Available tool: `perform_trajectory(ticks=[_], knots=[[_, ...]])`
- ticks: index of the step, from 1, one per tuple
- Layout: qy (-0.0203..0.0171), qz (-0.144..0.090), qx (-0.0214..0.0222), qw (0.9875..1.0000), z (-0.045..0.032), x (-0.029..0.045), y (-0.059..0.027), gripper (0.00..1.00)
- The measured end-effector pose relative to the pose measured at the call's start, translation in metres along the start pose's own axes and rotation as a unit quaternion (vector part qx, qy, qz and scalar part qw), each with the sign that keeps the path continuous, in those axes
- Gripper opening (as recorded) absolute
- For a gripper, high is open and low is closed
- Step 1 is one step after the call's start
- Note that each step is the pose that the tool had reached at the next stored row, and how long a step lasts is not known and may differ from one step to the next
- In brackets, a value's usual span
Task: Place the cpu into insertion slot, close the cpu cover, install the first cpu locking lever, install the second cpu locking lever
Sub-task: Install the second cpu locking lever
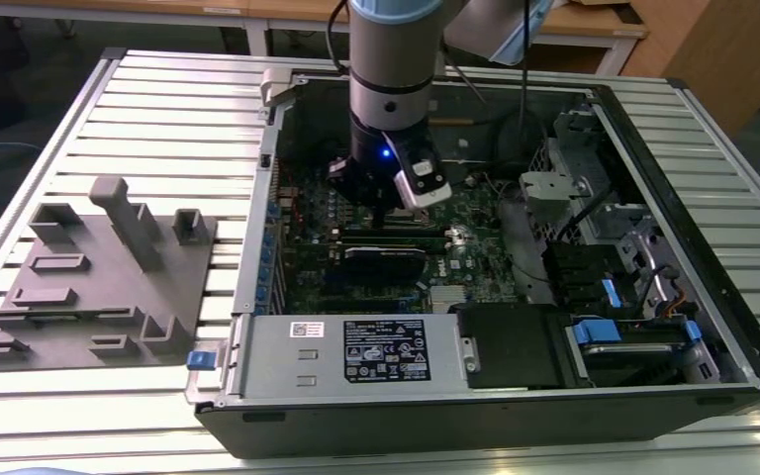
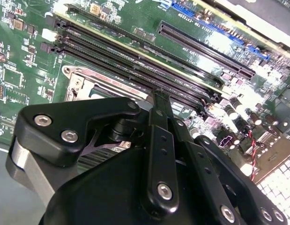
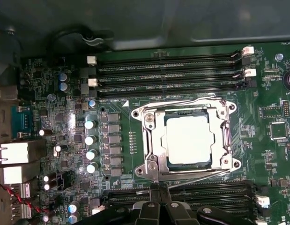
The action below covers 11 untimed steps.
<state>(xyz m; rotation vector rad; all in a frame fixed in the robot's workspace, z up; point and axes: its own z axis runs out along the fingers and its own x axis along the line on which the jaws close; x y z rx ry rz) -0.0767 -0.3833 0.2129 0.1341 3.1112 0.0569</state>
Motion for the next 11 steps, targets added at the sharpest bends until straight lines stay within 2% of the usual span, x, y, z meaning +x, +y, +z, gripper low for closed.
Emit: perform_trajectory(ticks=[11], knots=[[0.0002, 0.0, -0.0032, 1.0, 0.0044, 0.0029, 0.0029, 0.11]])
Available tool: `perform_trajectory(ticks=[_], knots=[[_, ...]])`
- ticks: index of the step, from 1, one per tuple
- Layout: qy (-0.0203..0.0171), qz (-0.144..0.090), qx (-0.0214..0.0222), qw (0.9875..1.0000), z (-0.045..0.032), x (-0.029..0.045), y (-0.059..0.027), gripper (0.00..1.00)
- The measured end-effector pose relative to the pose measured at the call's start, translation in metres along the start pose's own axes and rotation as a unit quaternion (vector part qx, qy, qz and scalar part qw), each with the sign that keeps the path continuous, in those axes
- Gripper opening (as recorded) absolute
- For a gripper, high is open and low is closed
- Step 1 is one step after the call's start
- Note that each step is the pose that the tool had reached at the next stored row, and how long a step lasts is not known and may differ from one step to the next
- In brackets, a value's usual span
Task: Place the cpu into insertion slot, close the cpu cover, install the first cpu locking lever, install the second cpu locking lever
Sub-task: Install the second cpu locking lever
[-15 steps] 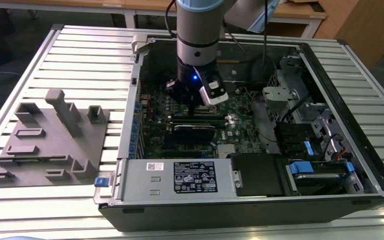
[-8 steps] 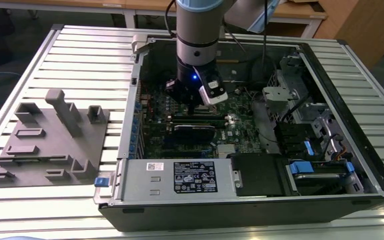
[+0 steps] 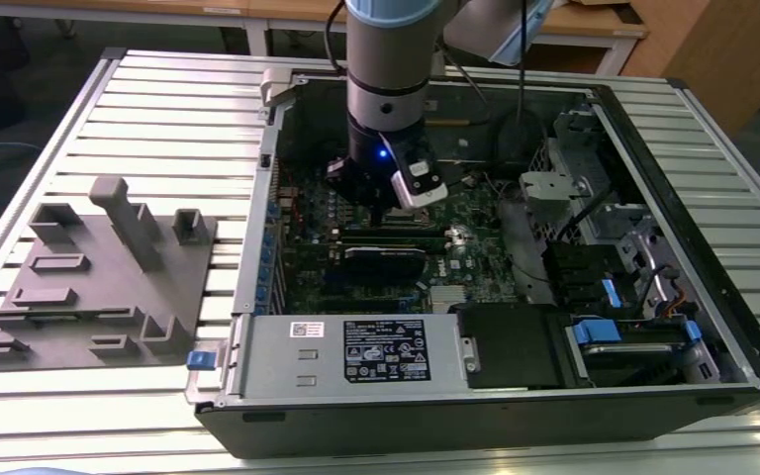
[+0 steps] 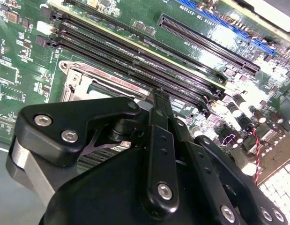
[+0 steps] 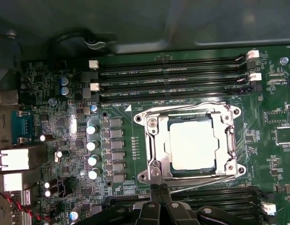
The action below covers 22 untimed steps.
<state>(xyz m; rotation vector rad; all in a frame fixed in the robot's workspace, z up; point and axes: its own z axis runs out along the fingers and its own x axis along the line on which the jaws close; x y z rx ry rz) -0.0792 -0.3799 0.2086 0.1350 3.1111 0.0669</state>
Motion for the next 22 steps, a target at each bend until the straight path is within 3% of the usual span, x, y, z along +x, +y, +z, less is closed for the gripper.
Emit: perform_trajectory(ticks=[7, 13, 22], knots=[[0.0001, 0.001, -0.0016, 1.0, 0.0041, 0.0018, -0.0003, 0.11], [0.0008, 0.002, -0.0104, 0.9999, 0.0065, 0.0023, -0.0005, 0.11], [0.0017, 0.002, -0.0197, 0.9998, 0.0085, 0.0036, -0.0033, 0.11]])
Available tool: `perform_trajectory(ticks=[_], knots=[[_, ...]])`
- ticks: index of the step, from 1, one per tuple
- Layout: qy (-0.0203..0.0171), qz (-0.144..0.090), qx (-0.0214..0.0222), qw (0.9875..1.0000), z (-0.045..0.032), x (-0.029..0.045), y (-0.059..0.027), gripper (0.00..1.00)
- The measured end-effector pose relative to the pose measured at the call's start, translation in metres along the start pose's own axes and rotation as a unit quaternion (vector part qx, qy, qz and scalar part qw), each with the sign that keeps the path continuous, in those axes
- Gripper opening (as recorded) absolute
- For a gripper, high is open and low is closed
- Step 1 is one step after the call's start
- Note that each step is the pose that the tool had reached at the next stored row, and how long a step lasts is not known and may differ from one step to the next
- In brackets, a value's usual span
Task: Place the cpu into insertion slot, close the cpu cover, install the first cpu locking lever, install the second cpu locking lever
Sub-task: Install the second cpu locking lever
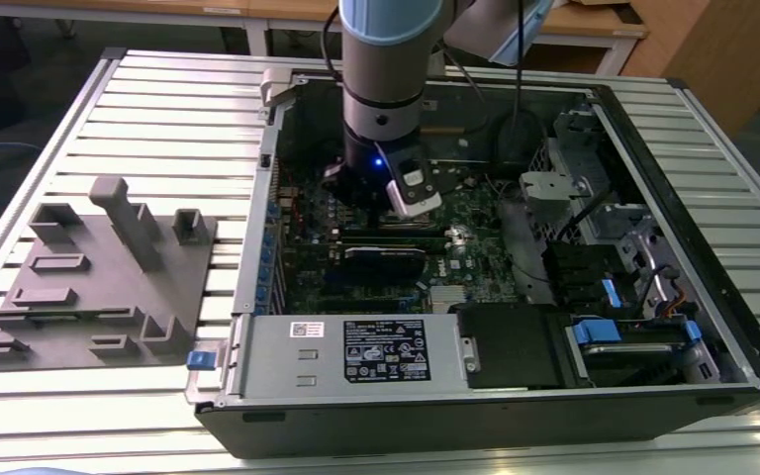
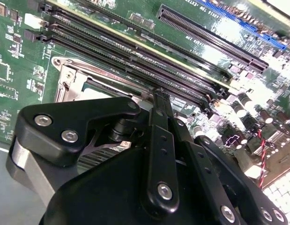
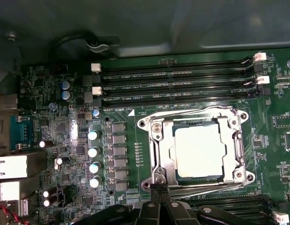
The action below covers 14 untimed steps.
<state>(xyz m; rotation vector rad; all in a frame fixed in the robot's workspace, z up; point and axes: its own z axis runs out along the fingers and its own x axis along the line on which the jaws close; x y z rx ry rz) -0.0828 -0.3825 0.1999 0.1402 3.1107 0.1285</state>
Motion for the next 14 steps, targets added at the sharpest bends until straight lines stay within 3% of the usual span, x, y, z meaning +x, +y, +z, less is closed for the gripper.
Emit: perform_trajectory(ticks=[4, 11, 14], knots=[[0.0002, 0.0, -0.0026, 1.0, 0.0004, 0.0012, -0.0024, 0.11], [0.0003, 0.0, -0.0033, 1.0, 0.0, 0.0014, -0.0035, 0.11], [0.0003, 0.0, -0.0033, 1.0, -0.0048, 0.0013, -0.0031, 0.11]])
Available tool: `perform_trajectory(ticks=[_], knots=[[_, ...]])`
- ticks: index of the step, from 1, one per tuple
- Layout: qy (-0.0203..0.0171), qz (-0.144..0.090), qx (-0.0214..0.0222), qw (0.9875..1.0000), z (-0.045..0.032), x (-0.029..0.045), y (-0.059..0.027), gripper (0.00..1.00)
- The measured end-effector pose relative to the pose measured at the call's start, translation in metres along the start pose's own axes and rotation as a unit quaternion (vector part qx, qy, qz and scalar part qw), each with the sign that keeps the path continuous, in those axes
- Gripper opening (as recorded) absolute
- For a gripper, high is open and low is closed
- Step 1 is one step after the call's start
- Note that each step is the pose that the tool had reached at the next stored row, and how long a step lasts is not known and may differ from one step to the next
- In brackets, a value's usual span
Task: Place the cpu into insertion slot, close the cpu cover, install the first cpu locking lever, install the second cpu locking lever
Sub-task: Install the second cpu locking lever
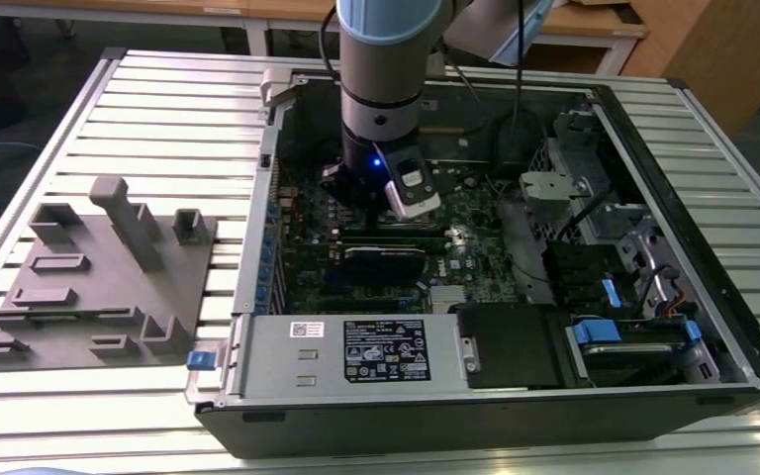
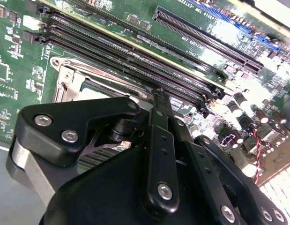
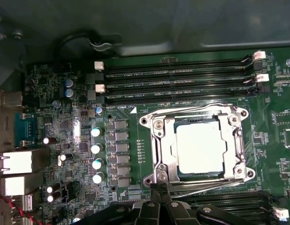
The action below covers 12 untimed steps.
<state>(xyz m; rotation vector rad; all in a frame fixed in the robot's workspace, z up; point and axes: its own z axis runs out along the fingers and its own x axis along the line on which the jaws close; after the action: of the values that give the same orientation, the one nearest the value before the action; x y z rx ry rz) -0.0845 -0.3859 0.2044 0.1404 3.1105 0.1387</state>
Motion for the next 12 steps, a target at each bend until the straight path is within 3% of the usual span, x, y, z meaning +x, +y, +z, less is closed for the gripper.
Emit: perform_trajectory(ticks=[12], knots=[[0.0, 0.0, -0.0001, 1.0, -0.0101, -0.0007, -0.002, 0.11]])
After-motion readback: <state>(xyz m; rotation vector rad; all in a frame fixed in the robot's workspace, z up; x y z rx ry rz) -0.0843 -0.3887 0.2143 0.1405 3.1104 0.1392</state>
